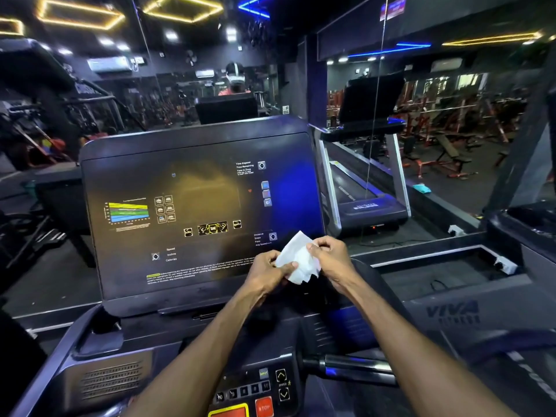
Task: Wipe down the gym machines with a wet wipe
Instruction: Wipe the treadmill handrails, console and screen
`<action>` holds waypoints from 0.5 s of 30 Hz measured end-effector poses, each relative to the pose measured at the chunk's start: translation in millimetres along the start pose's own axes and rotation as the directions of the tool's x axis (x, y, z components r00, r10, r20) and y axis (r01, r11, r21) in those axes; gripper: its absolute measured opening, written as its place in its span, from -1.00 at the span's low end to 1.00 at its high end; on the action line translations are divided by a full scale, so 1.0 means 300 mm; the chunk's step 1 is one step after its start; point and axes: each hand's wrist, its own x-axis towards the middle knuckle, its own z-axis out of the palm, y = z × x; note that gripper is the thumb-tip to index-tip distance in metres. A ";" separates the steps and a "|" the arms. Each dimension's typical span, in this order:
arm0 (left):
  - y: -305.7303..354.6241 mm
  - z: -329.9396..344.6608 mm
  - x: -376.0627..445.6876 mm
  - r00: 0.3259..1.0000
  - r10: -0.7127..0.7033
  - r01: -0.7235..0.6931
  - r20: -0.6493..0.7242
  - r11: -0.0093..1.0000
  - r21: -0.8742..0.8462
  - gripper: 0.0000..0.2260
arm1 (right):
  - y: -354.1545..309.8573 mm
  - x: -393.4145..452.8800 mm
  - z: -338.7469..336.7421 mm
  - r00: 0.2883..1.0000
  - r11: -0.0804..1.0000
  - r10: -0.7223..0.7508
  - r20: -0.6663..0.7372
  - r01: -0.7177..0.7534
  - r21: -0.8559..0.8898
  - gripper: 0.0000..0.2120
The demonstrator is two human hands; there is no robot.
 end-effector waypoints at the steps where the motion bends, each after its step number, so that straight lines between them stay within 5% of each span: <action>1: -0.005 0.001 0.010 0.999 0.011 -0.009 -0.035 0.999 0.048 -0.88 | 0.003 -0.006 -0.002 0.999 1.000 0.017 0.035 -0.018 0.016 -0.93; 4: -0.004 0.006 0.026 0.997 -0.006 0.017 -0.083 0.990 0.141 -0.88 | 0.012 -0.021 -0.003 0.991 0.987 -0.074 0.114 0.089 -0.137 -0.85; 7: 0.021 0.027 0.014 0.992 -0.119 0.117 -0.030 0.991 -0.066 -0.79 | 0.009 -0.035 0.005 0.966 0.905 -0.250 0.061 0.256 -0.340 -0.83; 11: 0.058 0.029 0.020 0.977 -0.206 0.211 0.049 0.951 -0.225 -0.56 | 0.026 -0.048 -0.006 0.861 0.602 -0.411 0.299 0.503 -0.620 -0.94; 15: 0.049 0.036 0.024 0.993 -0.114 0.113 -0.011 0.993 -0.041 -0.83 | 0.036 -0.041 -0.032 0.798 0.483 -0.480 0.364 0.586 -0.650 -0.81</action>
